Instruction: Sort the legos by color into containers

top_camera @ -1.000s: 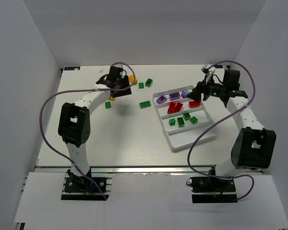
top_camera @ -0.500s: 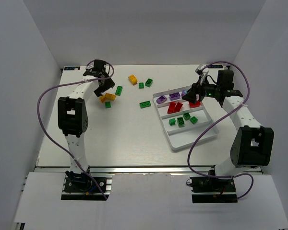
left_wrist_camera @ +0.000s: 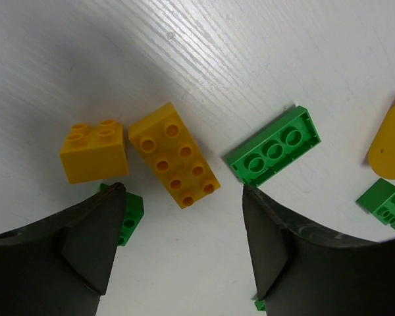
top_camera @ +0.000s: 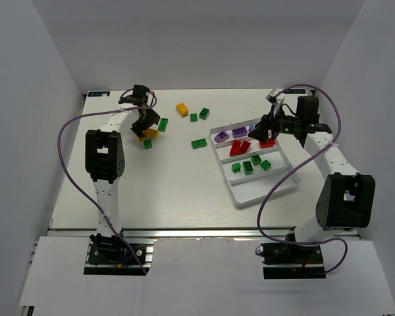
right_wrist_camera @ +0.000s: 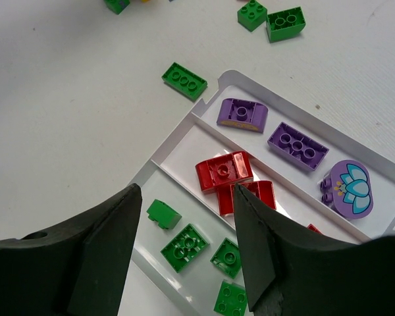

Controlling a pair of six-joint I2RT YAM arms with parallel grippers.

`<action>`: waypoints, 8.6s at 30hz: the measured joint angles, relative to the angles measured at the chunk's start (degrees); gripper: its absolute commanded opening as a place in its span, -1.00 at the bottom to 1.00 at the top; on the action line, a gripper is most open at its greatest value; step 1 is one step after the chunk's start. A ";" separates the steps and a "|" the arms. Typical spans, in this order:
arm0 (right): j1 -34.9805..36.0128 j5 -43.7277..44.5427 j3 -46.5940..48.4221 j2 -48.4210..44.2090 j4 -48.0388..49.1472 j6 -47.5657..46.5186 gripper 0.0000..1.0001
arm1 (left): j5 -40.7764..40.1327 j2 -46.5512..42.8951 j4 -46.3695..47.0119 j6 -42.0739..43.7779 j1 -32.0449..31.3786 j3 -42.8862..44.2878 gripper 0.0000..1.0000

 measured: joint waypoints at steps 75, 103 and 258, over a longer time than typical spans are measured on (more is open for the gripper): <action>0.00 -0.50 -1.07 0.07 -0.02 0.31 0.27 | 28.41 -19.69 27.71 14.58 -16.00 -30.69 -0.62; 0.57 -0.31 1.33 1.16 -1.64 -0.31 0.28 | 38.01 -8.46 26.53 19.50 -29.94 -17.59 0.07; -5.64 0.13 0.74 0.11 -11.50 -10.51 -0.23 | -1.73 5.60 32.54 46.82 -8.50 -6.08 0.41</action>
